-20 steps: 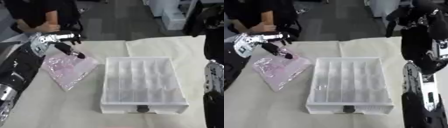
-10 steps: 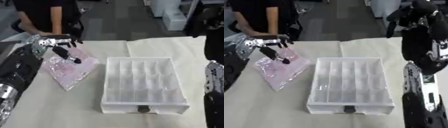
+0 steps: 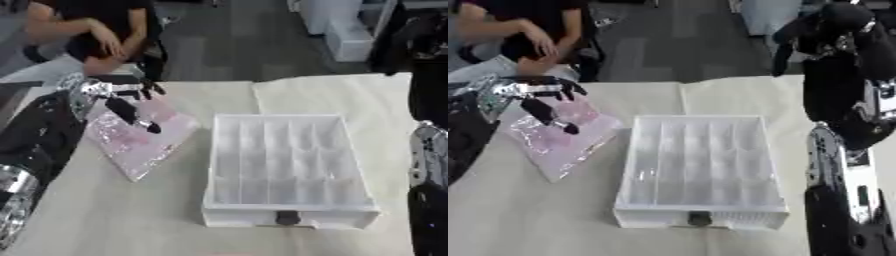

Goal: Pick up objects on the table and place them in the box.

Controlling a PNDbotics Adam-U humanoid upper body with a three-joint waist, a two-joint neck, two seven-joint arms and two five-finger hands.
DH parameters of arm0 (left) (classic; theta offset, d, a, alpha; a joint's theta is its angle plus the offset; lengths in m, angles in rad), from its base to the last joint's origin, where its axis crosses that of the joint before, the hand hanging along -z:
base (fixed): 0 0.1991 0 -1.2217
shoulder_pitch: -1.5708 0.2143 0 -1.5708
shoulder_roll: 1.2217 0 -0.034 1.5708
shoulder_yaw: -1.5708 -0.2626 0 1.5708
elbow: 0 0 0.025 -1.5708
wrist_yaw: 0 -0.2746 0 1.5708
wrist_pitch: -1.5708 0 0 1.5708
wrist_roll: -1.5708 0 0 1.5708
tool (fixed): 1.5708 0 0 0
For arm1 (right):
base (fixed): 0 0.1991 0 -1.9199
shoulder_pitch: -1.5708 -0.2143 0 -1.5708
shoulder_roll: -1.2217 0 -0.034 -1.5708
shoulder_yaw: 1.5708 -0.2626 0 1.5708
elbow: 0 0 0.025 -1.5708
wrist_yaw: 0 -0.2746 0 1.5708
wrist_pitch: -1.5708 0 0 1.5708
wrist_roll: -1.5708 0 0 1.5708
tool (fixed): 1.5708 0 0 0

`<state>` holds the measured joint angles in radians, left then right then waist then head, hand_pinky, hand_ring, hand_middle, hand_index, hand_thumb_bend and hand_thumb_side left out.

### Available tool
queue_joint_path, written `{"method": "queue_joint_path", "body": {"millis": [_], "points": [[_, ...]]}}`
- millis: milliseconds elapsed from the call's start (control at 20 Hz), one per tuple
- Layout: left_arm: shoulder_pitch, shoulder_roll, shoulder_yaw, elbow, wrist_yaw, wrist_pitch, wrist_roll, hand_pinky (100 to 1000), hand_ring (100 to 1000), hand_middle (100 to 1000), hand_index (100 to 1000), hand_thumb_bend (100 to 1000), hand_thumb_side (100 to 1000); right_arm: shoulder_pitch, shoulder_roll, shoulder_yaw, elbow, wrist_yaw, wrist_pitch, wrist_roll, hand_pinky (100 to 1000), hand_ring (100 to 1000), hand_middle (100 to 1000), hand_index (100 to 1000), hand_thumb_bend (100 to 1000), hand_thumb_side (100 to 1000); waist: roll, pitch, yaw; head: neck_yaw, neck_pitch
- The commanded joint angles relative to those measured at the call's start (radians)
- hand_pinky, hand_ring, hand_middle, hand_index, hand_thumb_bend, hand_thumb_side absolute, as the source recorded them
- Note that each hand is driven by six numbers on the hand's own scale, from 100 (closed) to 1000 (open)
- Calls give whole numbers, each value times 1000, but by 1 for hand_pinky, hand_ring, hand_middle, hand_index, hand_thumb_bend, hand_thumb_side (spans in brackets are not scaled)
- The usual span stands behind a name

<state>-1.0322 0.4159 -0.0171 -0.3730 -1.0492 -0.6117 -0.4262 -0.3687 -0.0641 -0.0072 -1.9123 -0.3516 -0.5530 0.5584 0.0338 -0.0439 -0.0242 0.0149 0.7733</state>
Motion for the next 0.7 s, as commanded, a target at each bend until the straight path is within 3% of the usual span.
{"method": "queue_joint_path", "body": {"millis": [50,700], "points": [[-41,12,22,4,-42,16,29,772,852,926,963,814,642,-6,-10,-3,-9,-5,-26,32,304,597,842,781,100,830,-2,-11,0,5,-3],[-45,1,51,42,-110,60,70,774,853,925,962,825,640,-7,-10,-3,-9,-13,-24,47,303,597,842,775,100,832,-3,-9,1,5,-3]]}}
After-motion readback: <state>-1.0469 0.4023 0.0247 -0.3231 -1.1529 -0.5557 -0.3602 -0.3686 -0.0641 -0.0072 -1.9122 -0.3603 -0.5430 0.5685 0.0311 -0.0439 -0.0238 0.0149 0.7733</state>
